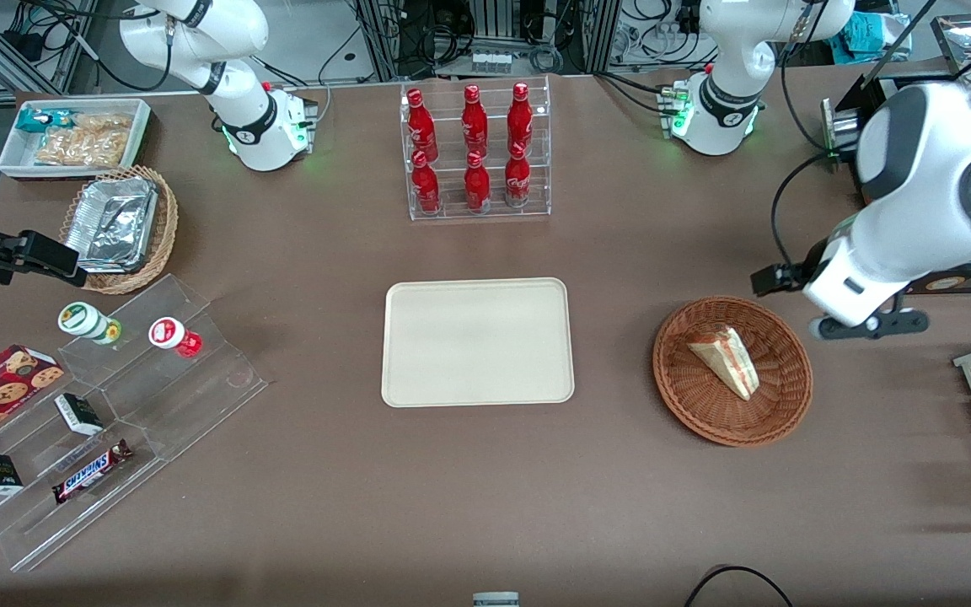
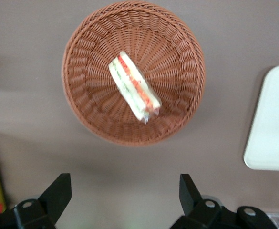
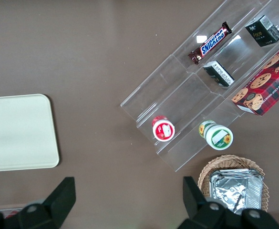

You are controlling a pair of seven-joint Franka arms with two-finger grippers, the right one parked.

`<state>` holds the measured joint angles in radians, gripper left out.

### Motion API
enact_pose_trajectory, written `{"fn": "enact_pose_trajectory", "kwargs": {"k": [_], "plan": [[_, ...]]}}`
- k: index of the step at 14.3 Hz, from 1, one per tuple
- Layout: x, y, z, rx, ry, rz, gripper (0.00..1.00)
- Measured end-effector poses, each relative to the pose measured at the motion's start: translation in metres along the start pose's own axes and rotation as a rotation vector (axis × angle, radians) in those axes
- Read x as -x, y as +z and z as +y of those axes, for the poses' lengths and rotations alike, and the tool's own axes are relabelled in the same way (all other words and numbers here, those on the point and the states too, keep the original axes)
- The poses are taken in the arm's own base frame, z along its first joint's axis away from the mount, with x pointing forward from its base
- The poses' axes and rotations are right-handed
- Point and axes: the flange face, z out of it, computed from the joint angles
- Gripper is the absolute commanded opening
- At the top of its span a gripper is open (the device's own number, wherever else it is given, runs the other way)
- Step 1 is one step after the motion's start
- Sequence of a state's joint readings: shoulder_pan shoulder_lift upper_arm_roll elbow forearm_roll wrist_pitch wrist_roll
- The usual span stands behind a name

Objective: Place sandwich from basket to tray
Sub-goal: 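Move the left gripper over the sandwich in the wicker basket and lower, then close the left gripper on the wrapped sandwich and lift it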

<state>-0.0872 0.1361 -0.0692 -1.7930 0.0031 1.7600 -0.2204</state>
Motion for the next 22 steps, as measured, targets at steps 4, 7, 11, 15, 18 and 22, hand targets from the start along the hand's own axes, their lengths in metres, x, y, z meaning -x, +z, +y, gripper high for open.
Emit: {"fn": "enact_pose_trajectory", "kwargs": {"k": [4, 7, 11, 15, 18, 22], "plan": [[-0.005, 0.065, 0.001, 0.012, -0.009, 0.054, 1.00], [-0.003, 0.106, 0.000, 0.038, -0.143, 0.124, 1.00], [0.004, 0.149, -0.001, 0.100, -0.536, 0.184, 1.00], [-0.006, 0.177, 0.004, 0.142, -0.809, 0.185, 1.00], [-0.013, 0.204, 0.005, 0.134, -0.843, 0.161, 0.56], [-0.016, 0.213, 0.006, 0.126, -0.846, 0.147, 0.10]]}}
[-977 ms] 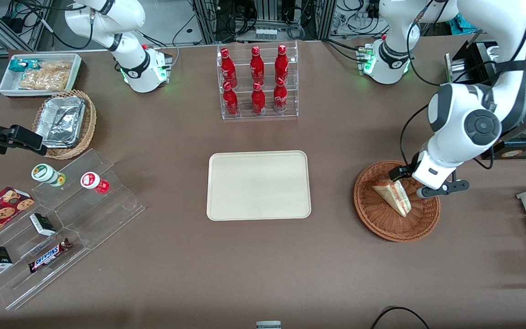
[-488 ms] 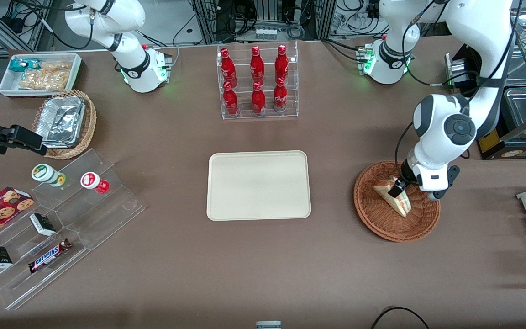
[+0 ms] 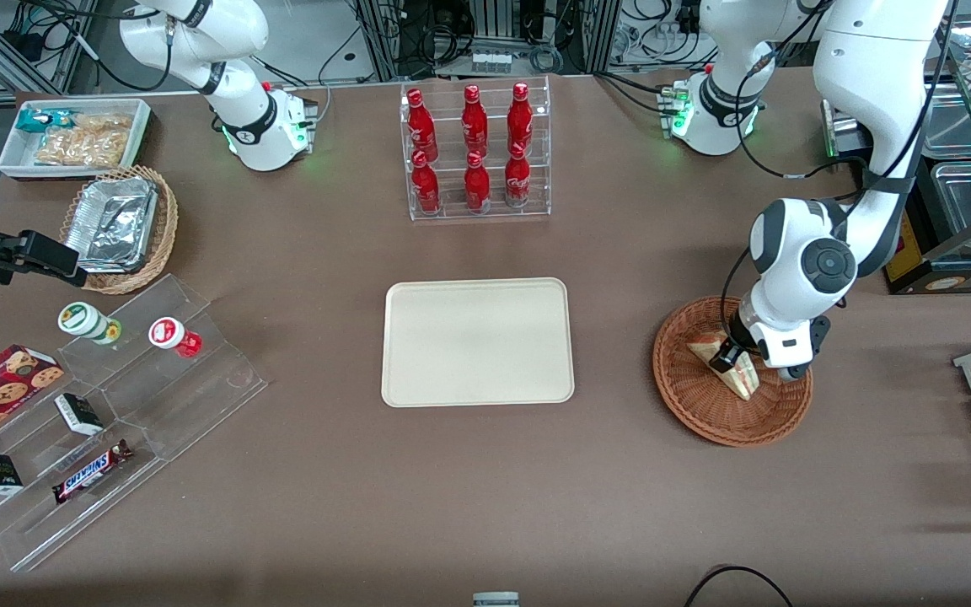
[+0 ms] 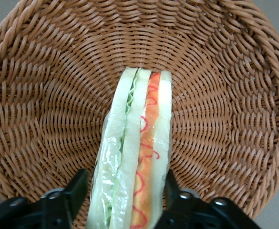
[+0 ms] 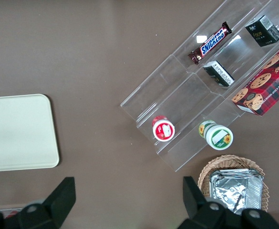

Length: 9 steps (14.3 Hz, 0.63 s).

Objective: Place sandwich from basket to tray
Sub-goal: 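Close the left gripper on the wrapped sandwich and lift it, then carry the sandwich with the left gripper over the cream tray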

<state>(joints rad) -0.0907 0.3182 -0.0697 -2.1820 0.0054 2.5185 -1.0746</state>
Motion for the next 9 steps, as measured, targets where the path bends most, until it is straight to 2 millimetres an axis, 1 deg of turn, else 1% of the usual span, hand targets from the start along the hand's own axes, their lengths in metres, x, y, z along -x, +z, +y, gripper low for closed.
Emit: {"fn": "enact_pose_trajectory", "kwargs": {"k": [3, 4, 5, 7, 9], "plan": [[0.000, -0.004, 0.003, 0.005, 0.021, 0.002, 0.10], [0.000, -0.010, 0.007, 0.004, 0.047, 0.003, 0.10], [0.000, -0.017, 0.011, -0.006, 0.110, -0.001, 0.11], [0.005, -0.041, 0.028, -0.043, 0.344, -0.036, 0.11], [0.022, -0.075, 0.054, -0.079, 0.510, -0.083, 0.11]]}}
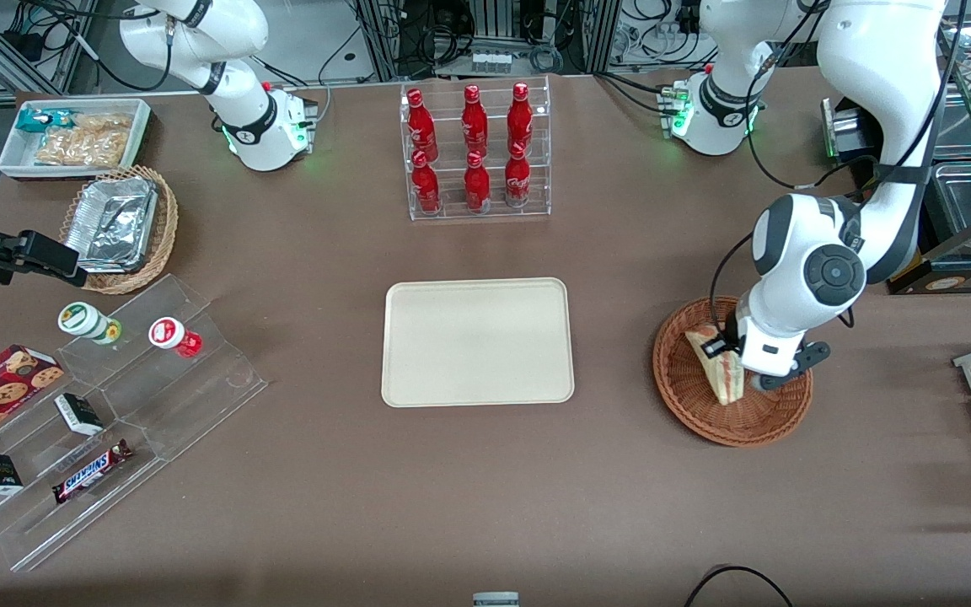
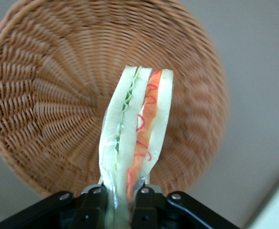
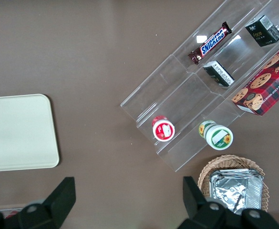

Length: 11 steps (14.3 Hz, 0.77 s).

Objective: Place sandwich from basket to tray
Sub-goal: 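Carry the sandwich with the left gripper over the cream tray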

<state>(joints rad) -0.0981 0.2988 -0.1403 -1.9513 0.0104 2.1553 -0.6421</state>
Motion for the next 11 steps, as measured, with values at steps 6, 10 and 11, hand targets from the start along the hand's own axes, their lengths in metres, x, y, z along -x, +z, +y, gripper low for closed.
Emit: {"fn": "enact_pose_trajectory", "kwargs": {"k": [6, 10, 11], "plan": [[0.052, -0.026, 0.131, -0.033, 0.242, -0.018, 0.10], [0.098, 0.001, 0.211, -0.026, 0.265, -0.022, 0.10], [0.110, 0.007, 0.231, -0.022, 0.259, -0.021, 0.10]]}}
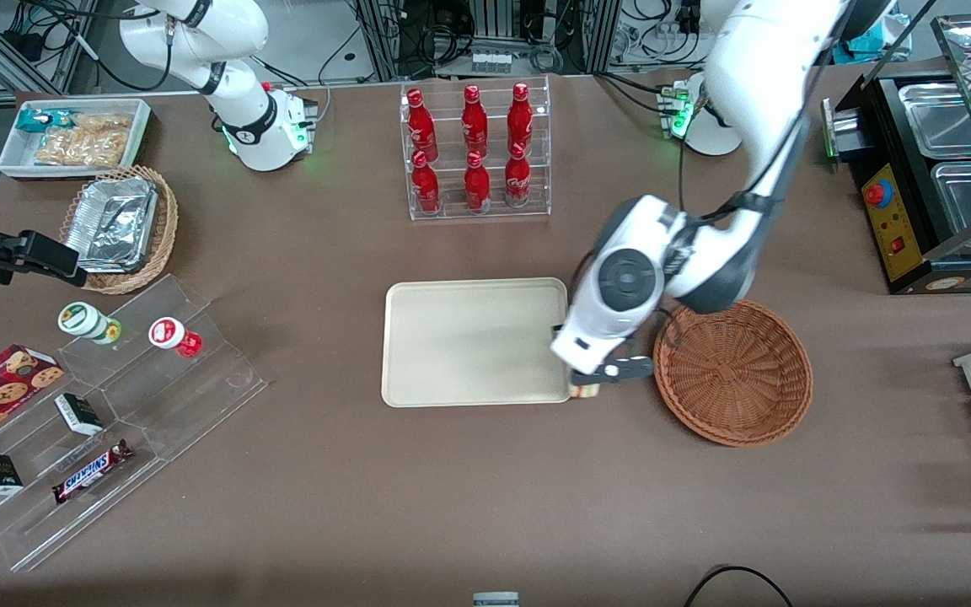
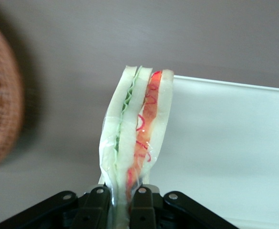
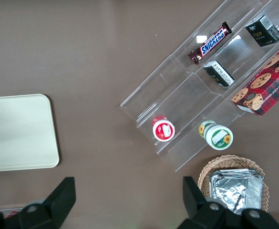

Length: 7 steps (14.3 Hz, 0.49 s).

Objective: Place sandwich from basket to tray
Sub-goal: 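Carry the sandwich with the left gripper over the cream tray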

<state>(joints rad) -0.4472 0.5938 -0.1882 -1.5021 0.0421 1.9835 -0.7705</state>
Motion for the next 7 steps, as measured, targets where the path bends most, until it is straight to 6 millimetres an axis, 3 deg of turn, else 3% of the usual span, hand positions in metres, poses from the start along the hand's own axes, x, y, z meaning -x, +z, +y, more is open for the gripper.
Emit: {"fn": "enact_pose_trajectory", "kwargs": {"k": [4, 7], "plan": [[0.028, 0.027, 0.068, 0.011, -0.038, -0.002, 0.10], [0.042, 0.042, 0.105, 0.025, -0.066, 0.001, 0.10]]}}
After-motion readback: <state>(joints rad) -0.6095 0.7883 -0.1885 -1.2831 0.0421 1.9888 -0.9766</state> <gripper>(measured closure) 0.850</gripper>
